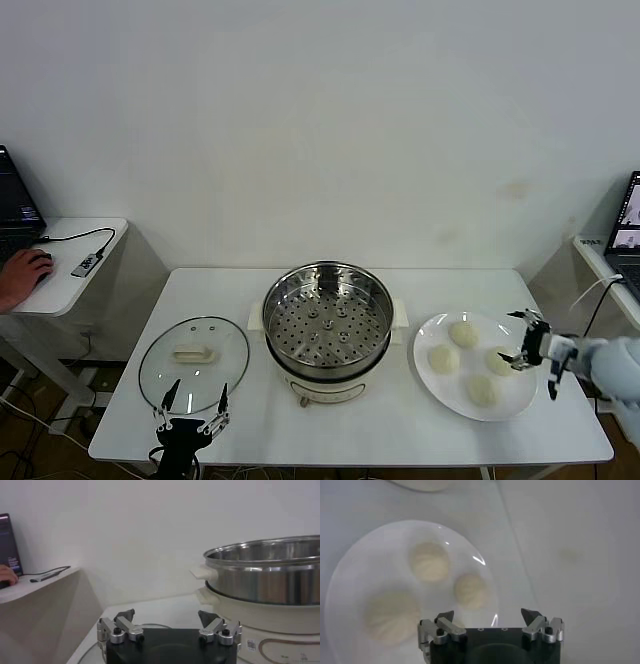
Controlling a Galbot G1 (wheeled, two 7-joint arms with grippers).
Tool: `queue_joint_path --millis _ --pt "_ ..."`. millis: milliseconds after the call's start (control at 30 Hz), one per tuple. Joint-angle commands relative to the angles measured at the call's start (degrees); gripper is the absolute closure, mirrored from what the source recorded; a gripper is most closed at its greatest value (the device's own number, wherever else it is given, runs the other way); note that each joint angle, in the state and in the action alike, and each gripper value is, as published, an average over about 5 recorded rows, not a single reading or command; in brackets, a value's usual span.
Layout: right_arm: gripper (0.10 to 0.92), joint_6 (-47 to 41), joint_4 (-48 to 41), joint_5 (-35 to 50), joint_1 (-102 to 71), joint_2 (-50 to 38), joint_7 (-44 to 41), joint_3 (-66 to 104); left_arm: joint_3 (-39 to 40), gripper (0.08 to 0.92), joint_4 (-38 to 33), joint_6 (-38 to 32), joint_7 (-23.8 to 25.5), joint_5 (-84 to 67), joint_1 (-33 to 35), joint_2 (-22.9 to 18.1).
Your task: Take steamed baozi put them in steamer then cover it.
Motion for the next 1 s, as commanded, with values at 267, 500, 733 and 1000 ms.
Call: queue_joint_path --millis 267,500,733,1000 --pt "0.203 3.14 -20.27 -1.48 31.92 4.25 -12.21 -31.16 -0.55 0.177 0.30 -0.38 -0.04 0.34 -0.68 -0.05" --pt "0.203 4.82 -25.66 -2.74 37.20 10.01 -12.40 -37.93 -0.93 0.177 0.69 -0.59 -0.02 0.24 -1.03 0.33" --pt "0.203 4.94 -29.44 -3.71 38.75 14.12 -12.04 -40.73 -1.39 0.177 0.99 -0.91 -0.22 -0.02 -1.37 0.33" --pt "0.203 4.11 -30.60 -5.05 38.17 15.54 -12.02 -41.85 -1.63 0.177 0.97 -1.02 -0.17 -0.11 -1.40 0.41"
